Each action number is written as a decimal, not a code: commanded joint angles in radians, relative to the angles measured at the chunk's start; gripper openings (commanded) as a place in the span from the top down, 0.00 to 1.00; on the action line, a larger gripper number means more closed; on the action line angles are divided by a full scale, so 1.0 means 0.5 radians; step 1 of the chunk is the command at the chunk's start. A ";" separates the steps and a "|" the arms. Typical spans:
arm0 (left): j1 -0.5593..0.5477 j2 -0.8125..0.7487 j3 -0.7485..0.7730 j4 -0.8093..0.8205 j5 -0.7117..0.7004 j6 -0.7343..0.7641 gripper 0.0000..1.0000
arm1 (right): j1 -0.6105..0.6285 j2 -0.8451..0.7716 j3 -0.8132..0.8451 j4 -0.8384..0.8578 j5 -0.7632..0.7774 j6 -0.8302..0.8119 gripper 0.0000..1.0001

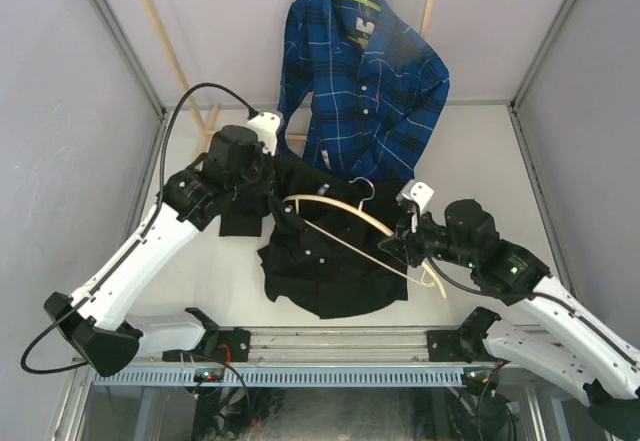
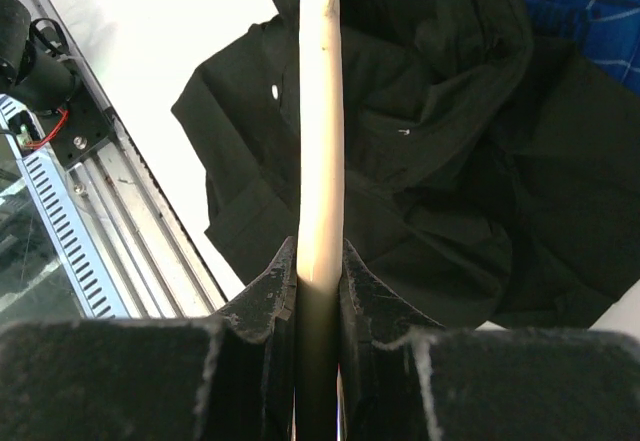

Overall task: Place the shirt on the hanger
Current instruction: Hang the shirt on the hanger.

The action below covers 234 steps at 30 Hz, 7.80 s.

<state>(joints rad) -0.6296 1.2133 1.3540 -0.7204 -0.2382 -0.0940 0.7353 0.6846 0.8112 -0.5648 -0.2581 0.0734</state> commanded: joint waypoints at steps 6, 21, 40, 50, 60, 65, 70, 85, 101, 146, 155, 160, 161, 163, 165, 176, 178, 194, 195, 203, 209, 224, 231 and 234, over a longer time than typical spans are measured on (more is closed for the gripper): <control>-0.072 -0.173 0.064 0.088 0.185 -0.004 1.00 | 0.057 0.134 0.101 0.544 0.061 0.007 1.00; -0.487 -0.025 0.546 -0.007 0.223 -0.045 1.00 | 0.166 0.321 0.149 0.929 0.232 0.004 1.00; -0.843 0.180 0.772 -0.010 0.244 -0.086 1.00 | 0.207 0.362 -0.174 1.725 0.263 0.169 1.00; -0.890 0.060 0.665 0.039 0.209 -0.008 0.62 | 0.211 0.199 -0.337 2.092 0.337 0.152 1.00; -0.890 -0.377 0.426 0.167 -0.103 0.183 0.22 | 0.190 0.035 -0.269 1.913 0.351 0.081 1.00; -0.881 -0.731 0.176 0.327 -0.514 0.266 0.02 | 0.180 -0.174 -0.221 1.647 0.321 0.035 1.00; -0.704 -0.933 0.031 0.296 -0.636 0.247 0.00 | 0.174 -0.406 -0.111 1.309 0.272 0.006 1.00; -0.563 -0.823 -0.338 0.560 -0.041 0.309 0.18 | 0.177 -0.583 0.130 0.814 0.121 0.082 1.00; -0.539 -0.874 -0.215 0.318 -0.244 0.495 0.89 | 0.177 -0.663 0.199 0.581 0.105 0.019 1.00; -0.226 -0.632 0.275 0.286 -0.258 0.629 0.56 | 0.177 -0.734 0.191 0.354 -0.106 -0.006 1.00; -0.226 -0.774 0.210 0.286 -0.174 0.597 0.24 | 0.177 -0.674 0.085 0.586 0.163 0.107 1.00; -0.226 -0.745 0.184 0.311 0.093 0.492 0.10 | 0.177 -0.581 0.064 0.669 0.144 0.116 1.00; -0.226 -0.722 0.184 0.312 0.168 0.496 0.10 | 0.175 -0.561 0.061 0.685 0.131 0.110 1.00; -0.230 -0.688 0.192 0.312 0.320 0.512 0.10 | 0.176 -0.515 0.060 0.701 0.127 0.102 1.00; -0.248 -0.673 0.200 0.326 0.503 0.538 0.10 | 0.177 -0.476 0.060 0.710 0.111 0.103 1.00; -0.565 -0.551 0.204 0.259 0.680 0.905 0.13 | 0.177 -0.374 0.060 0.720 -0.167 0.072 1.00; -0.580 -0.534 0.203 0.244 0.738 0.924 0.13 | 0.177 -0.369 0.061 0.713 -0.216 0.060 1.00; -0.772 -0.341 0.290 -0.105 1.050 1.068 0.37 | 0.177 -0.339 0.107 0.632 -0.458 -0.012 1.00; -0.778 -0.327 0.300 -0.108 1.058 1.065 0.38 | 0.177 -0.335 0.107 0.627 -0.468 -0.015 1.00; -0.790 -0.281 0.352 -0.142 1.232 1.026 0.45 | 0.177 -0.326 0.106 0.567 -0.501 -0.038 1.00; -0.793 -0.259 0.338 -0.147 1.382 1.008 0.51 | 0.176 -0.323 0.106 0.558 -0.501 -0.046 1.00; -0.808 -0.180 0.361 -0.154 1.518 0.969 0.59 | 0.177 -0.261 0.109 0.568 -0.572 -0.059 1.00; -0.809 -0.272 0.385 -0.192 1.284 0.980 0.50 | 0.179 -0.215 0.188 0.391 -0.751 -0.173 1.00; -0.806 -0.334 0.377 -0.195 1.205 0.969 0.43 | 0.180 -0.208 0.224 0.303 -0.803 -0.228 1.00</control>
<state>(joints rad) -1.0142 1.0798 1.4944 -0.8852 0.3660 0.4091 0.8192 0.5652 0.8616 -0.4324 -0.5629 0.0269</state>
